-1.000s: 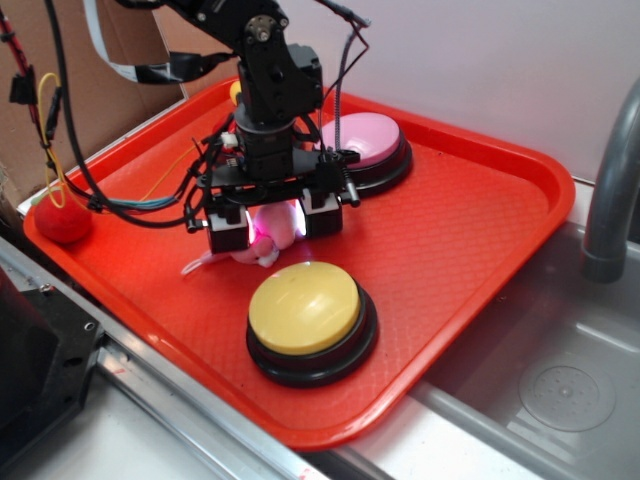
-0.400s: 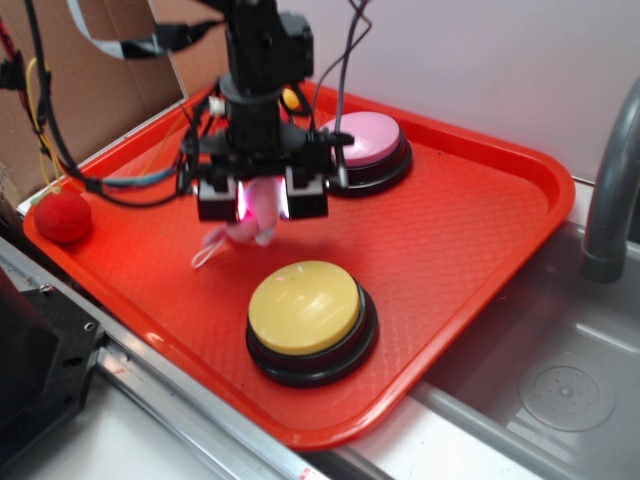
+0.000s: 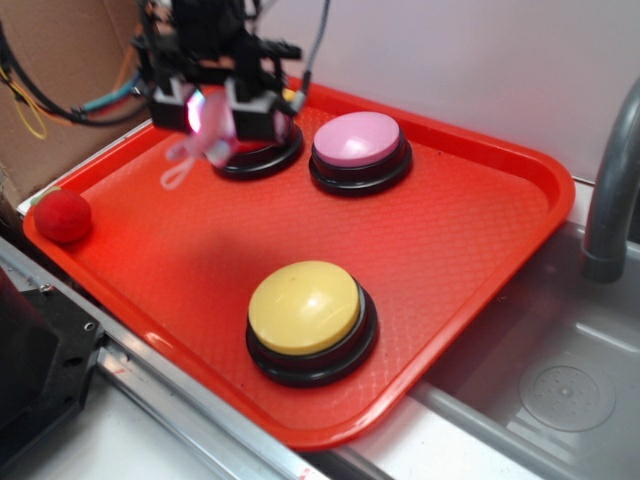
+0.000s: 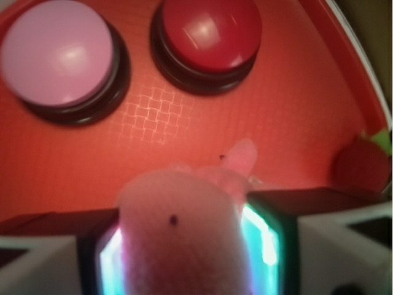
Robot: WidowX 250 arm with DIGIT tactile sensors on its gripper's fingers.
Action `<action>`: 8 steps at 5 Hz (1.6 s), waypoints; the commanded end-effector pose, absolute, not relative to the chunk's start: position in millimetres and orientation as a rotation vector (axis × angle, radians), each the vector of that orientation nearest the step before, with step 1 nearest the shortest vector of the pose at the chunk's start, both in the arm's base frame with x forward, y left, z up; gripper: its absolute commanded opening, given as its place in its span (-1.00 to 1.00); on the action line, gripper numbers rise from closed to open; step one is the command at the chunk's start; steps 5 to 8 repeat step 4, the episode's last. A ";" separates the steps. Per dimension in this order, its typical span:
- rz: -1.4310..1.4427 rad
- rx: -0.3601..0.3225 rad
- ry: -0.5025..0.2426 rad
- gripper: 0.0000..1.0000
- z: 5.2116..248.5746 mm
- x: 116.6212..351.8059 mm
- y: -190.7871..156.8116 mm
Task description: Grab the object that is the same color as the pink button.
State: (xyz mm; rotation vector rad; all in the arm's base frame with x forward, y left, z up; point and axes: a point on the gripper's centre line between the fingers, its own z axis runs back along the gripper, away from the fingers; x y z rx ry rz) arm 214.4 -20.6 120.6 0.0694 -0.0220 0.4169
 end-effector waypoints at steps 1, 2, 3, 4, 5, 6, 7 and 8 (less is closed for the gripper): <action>0.169 -0.030 -0.061 -1.00 176.1 216.3 1.1; 0.056 -0.079 -0.051 -1.00 189.3 211.7 4.0; 0.020 -0.092 -0.091 -1.00 197.1 204.9 3.7; 0.018 -0.095 -0.062 -1.00 191.6 208.3 9.5; 0.018 -0.095 -0.062 -1.00 191.6 208.3 9.5; 0.018 -0.095 -0.062 -1.00 191.6 208.3 9.5; 0.018 -0.095 -0.062 -1.00 191.6 208.3 9.5; 0.018 -0.095 -0.062 -1.00 191.6 208.3 9.5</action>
